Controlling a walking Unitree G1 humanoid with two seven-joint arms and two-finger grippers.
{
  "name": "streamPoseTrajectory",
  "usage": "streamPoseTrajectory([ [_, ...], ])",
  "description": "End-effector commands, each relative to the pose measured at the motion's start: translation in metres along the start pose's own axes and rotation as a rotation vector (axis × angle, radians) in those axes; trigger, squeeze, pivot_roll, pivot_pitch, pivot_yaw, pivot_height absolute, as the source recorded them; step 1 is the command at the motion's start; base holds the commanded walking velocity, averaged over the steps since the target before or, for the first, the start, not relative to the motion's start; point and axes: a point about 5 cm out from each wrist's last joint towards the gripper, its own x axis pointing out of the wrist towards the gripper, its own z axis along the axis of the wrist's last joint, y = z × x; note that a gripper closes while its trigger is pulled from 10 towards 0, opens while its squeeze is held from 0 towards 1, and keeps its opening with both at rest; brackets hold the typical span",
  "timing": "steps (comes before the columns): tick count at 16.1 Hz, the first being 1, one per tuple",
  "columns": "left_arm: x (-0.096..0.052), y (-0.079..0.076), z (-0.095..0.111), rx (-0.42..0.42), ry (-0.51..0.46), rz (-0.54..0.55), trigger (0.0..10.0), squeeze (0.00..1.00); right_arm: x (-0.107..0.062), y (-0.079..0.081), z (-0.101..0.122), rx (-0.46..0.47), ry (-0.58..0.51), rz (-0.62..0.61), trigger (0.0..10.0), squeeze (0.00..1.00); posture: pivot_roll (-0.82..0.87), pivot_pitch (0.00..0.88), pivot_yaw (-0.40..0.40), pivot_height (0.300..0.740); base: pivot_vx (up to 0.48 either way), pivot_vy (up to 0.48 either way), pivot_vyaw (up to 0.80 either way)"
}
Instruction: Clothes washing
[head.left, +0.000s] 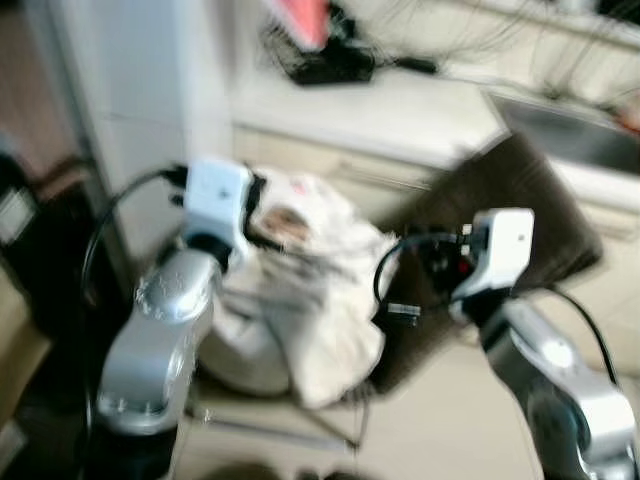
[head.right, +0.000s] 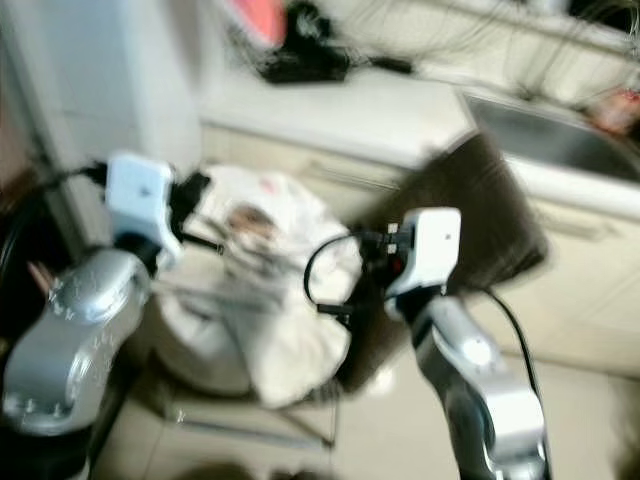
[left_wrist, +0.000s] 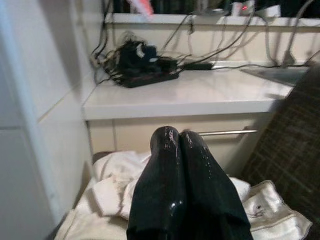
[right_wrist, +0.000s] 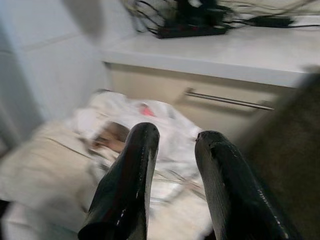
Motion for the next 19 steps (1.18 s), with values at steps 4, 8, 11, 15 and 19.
streamPoseTrajectory([
  [4,0.001,-0.002,0.004,-0.009,-0.019,-0.006,10.0,0.00,0.001,-0.001,0.004,-0.102,-0.017,0.009,10.0,0.00,0.01,0.000,-0.095,0.740,0.000,0.000,0.00],
  [8,0.000,0.001,0.002,-0.005,-0.013,0.002,10.0,0.00,0.003,0.002,0.003,-0.159,-0.013,0.045,10.0,0.00,0.01,0.000,-0.100,0.740,0.260,0.000,0.80],
  [11,0.000,-0.002,0.000,-0.004,-0.007,0.003,10.0,0.00,0.005,-0.005,-0.001,-0.115,-0.003,0.019,10.0,0.00,0.01,0.000,-0.110,0.740,0.259,0.000,0.00],
  [15,0.001,-0.006,-0.011,-0.023,0.022,-0.026,10.0,0.00,0.006,-0.008,-0.004,-0.119,-0.002,0.013,10.0,0.00,-0.01,0.000,-0.083,0.740,0.260,0.000,0.00],
  [19,0.001,-0.004,-0.015,-0.024,0.028,-0.017,10.0,0.00,0.009,-0.008,-0.006,-0.194,0.015,0.044,10.0,0.00,-0.01,0.000,-0.074,0.740,0.262,0.000,0.20],
])
